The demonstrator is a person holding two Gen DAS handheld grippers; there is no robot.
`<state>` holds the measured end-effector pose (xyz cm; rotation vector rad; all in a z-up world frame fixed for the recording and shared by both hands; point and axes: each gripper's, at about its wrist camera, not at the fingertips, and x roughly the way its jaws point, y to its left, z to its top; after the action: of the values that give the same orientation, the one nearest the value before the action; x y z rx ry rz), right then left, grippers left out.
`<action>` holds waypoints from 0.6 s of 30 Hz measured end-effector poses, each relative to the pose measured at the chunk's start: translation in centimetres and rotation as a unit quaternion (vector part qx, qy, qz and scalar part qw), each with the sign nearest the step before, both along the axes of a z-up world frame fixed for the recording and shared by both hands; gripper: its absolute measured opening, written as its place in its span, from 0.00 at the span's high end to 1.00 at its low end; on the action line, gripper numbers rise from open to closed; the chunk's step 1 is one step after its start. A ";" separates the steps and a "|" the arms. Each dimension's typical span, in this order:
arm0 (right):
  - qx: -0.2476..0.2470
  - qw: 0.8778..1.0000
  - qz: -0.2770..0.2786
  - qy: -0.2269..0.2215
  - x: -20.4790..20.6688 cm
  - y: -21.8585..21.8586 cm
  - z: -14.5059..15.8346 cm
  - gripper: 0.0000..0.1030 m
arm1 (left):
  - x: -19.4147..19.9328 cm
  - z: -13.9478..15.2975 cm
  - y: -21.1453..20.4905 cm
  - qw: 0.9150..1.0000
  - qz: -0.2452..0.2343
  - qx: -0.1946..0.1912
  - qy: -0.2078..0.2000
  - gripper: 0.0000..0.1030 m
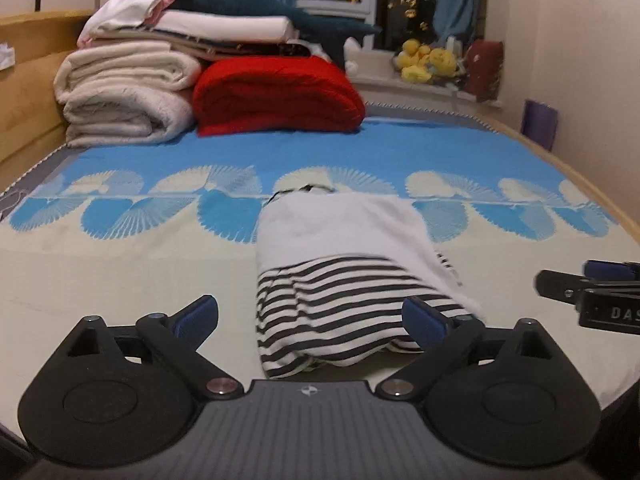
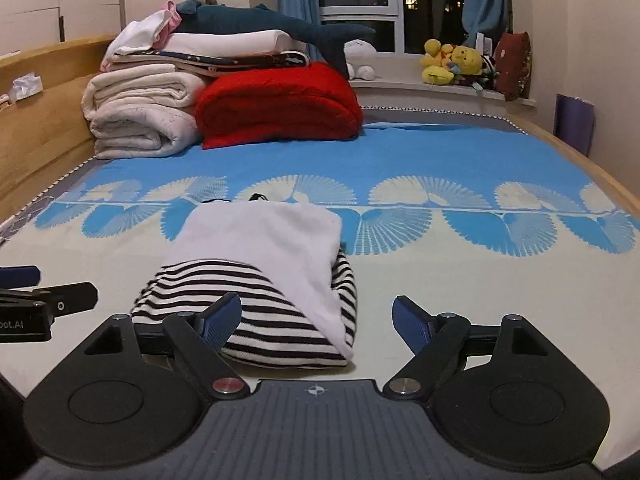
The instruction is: Fold small clothes
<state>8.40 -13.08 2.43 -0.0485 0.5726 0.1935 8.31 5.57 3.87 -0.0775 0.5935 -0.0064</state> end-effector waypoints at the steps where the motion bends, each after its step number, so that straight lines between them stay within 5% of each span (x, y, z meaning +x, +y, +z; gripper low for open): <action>1: -0.002 1.000 -0.005 0.003 0.3 0.0 -0.3 0.19 | 0.3 -0.4 0.3 1.000 0.008 -0.003 0.010 0.02; 6: 0.013 0.999 -0.032 0.019 0.7 -0.3 -1.1 0.19 | 1.4 -1.0 1.4 0.998 0.035 -0.031 0.043 0.01; 18: 0.002 1.000 -0.002 0.019 0.2 0.9 -1.4 0.18 | 2.0 -1.8 1.2 0.997 0.034 -0.023 0.062 0.01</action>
<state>8.61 -12.18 0.99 -0.0404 0.6103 0.1919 10.27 6.78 2.10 -0.1430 0.7156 0.0506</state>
